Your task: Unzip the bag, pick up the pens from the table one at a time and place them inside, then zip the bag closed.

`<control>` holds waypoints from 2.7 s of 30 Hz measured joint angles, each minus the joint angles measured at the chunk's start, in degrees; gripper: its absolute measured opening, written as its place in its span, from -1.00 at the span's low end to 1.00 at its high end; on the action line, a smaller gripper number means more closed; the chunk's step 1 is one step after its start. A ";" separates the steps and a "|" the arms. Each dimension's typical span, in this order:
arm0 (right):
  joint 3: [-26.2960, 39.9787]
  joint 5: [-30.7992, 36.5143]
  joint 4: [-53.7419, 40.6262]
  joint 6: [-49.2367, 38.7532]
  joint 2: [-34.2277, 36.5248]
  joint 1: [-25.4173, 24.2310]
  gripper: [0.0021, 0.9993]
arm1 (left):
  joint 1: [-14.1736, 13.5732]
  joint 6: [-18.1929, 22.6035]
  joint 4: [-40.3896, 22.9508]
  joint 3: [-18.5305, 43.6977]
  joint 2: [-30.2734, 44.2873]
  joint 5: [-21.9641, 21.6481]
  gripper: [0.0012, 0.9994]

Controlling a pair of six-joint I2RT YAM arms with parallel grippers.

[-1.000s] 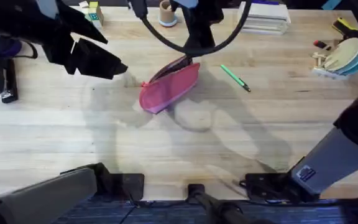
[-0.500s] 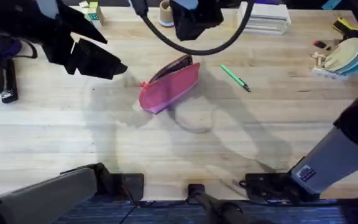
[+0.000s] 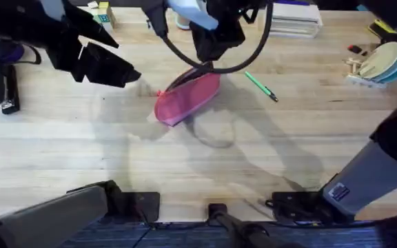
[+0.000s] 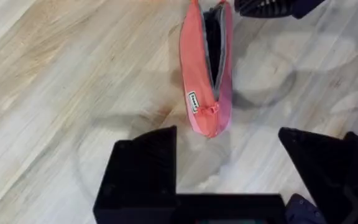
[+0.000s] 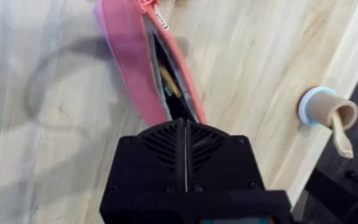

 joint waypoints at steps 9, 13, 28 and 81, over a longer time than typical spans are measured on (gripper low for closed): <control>-4.37 -1.58 2.91 -0.40 0.00 0.00 -0.94 | 0.00 0.01 1.17 0.00 0.00 0.00 0.99; -5.10 -2.51 4.63 -0.42 0.00 0.00 -0.94 | 0.00 0.02 1.17 0.00 0.00 0.00 0.99; -6.42 -3.43 6.22 -0.42 5.32 0.00 -0.94 | 0.00 0.02 1.17 0.00 0.00 0.00 0.99; -6.52 -5.64 4.20 -0.79 9.51 -0.15 1.00 | 0.00 0.02 1.21 0.00 0.00 -0.01 0.99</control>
